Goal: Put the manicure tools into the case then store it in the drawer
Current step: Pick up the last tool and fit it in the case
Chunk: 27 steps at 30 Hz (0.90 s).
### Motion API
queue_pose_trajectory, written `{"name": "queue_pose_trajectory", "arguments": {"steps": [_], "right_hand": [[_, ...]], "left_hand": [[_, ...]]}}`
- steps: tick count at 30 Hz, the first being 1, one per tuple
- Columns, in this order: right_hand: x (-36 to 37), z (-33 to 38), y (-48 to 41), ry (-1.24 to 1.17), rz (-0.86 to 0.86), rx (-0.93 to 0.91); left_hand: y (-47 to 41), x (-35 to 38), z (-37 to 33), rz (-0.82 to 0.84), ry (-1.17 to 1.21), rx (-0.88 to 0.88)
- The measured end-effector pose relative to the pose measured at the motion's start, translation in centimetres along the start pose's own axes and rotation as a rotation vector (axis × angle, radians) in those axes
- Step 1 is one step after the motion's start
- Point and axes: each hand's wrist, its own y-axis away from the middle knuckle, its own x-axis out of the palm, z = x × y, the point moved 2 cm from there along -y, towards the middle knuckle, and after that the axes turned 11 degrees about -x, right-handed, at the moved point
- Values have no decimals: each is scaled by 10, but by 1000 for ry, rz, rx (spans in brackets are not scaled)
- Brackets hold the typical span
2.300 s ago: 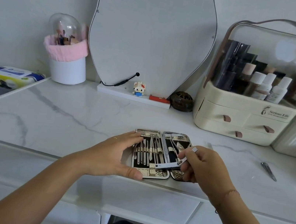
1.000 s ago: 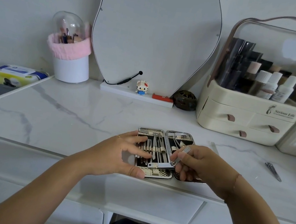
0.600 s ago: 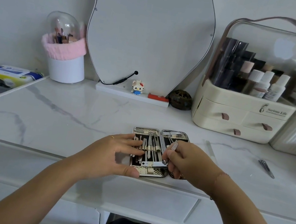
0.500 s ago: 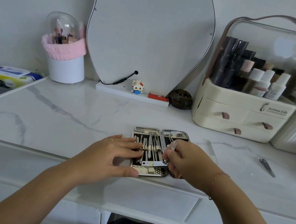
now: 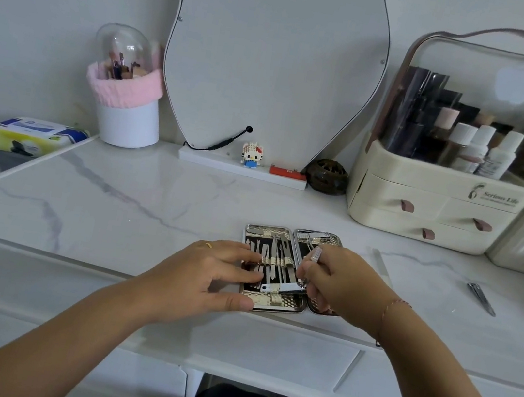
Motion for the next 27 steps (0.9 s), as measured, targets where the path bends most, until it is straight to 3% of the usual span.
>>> {"name": "queue_pose_trajectory", "arguments": {"steps": [4,8,15,27], "right_hand": [[2,-3,0,-72,-26,56],[4,-8,7,-301,-57,145],[0,-11,12,-445,28,72],[-2,-12,8,-285,55,-11]], "left_hand": [[-1,0,-1,-6,-24,6],[2,2,-2,-34,-25,7],[-4,0,-11,-17,187,-100],[-20,2,-25,106,198,-226]]}}
